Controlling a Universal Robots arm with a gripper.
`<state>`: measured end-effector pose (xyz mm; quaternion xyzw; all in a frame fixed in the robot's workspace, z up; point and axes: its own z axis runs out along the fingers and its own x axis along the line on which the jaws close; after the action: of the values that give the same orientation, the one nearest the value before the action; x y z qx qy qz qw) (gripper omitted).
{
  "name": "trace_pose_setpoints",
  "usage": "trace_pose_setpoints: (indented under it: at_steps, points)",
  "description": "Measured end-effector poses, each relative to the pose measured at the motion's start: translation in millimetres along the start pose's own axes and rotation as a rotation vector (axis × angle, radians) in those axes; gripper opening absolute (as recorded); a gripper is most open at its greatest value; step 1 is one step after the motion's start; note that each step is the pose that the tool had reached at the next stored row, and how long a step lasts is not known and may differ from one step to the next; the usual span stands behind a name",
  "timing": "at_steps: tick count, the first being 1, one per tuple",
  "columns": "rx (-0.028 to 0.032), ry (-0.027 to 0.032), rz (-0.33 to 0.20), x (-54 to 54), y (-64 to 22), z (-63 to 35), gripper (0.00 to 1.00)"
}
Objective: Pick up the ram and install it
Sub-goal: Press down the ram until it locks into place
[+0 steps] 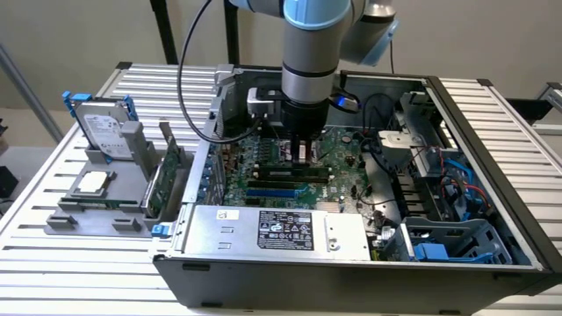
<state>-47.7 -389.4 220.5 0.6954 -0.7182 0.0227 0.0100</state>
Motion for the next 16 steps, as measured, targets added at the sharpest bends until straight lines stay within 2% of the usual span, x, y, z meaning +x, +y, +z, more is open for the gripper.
trace_pose_setpoints:
  at_steps: [3,7,8,12,16]
  points:
    - [0.0000,0.0063,0.000,-0.5,0.0,0.6,0.00]
    - [0.0001,0.0083,0.000,-0.4,0.1,0.8,0.00]
    - [-0.0003,0.0087,0.000,-0.4,0.2,0.7,1.00]
    - [0.0002,0.0083,0.000,-0.5,0.1,0.3,1.00]
    - [-0.0001,0.0083,0.000,0.1,-0.1,-10.8,1.00]
